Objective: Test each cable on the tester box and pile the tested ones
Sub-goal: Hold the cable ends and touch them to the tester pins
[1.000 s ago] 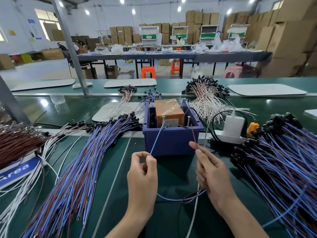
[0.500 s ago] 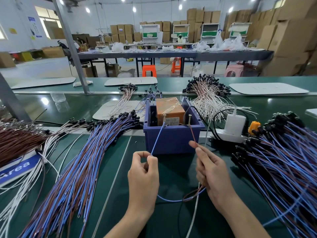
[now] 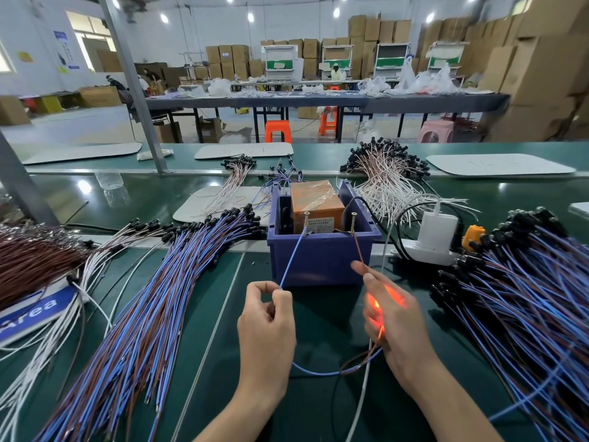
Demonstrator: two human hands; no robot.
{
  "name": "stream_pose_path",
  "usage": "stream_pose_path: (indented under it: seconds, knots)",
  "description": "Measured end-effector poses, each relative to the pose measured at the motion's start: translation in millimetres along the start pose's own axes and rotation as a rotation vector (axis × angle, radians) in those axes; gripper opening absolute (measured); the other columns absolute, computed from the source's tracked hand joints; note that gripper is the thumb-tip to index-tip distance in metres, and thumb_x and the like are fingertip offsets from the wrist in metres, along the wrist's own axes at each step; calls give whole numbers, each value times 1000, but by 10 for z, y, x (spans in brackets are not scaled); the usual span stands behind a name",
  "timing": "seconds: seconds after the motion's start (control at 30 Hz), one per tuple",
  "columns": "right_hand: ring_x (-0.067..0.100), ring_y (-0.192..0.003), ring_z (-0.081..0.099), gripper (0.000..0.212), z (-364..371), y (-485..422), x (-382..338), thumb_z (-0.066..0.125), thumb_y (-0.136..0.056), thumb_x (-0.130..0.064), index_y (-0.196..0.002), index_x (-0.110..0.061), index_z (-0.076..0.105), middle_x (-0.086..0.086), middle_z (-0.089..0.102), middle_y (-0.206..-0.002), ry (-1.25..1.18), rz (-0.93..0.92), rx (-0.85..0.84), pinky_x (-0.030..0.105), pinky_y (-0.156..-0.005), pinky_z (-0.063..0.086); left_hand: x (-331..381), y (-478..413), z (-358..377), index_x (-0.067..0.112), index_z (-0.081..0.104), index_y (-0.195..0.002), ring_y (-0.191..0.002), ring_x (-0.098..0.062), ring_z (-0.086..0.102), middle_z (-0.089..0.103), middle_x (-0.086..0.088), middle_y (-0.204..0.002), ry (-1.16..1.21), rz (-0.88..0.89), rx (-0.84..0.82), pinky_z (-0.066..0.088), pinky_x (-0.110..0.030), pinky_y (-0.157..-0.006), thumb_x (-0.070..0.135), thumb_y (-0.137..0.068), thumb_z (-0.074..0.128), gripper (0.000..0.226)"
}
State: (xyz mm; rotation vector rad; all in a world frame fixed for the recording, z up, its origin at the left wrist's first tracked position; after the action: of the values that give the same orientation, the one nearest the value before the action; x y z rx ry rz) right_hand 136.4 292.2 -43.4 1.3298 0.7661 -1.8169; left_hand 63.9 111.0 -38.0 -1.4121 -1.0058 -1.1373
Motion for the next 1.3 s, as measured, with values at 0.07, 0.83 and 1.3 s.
stream_pose_path:
  seconds: [0.07, 0.83, 1.3]
  knots:
    - [6, -43, 21, 24, -1, 4, -3, 55, -101, -29, -111, -35, 76, -8, 27, -54, -2, 1, 2, 17, -37, 23, 3, 0, -3, 21, 52, -90, -51, -20, 36, 40, 0, -55, 1, 3, 1, 34, -39, -47, 21, -97, 47, 8]
    - [5, -38, 20, 30, -38, 43, -30, 57, -93, -34, -112, -18, 74, -6, 31, -53, -270, 65, -23, 20, -34, 17, 336, 153, -40, 35, 43, -128, -121, -12, 51, 49, 9, -127, -197, 436, 98, 42, -25, -99, 29, -98, 45, 30]
    - [7, -47, 24, 29, 80, 132, -17, 54, -95, -38, -114, -31, 74, 2, 74, -115, -237, 164, -65, 19, -46, 27, 331, 650, 621, 20, 64, -112, -96, -16, 62, 63, 5, -110, -655, 993, -552, 49, -34, -86, 19, -94, 56, 19]
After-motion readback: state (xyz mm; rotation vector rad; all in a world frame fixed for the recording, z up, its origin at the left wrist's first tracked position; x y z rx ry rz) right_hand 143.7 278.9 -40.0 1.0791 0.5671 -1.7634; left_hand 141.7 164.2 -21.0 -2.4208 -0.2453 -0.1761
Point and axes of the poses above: each hand's wrist, its own y-axis away from the middle knuckle, its own z-axis out of the palm, x = y × z, the point moved 6 cm from there along -y, towards the middle knuckle
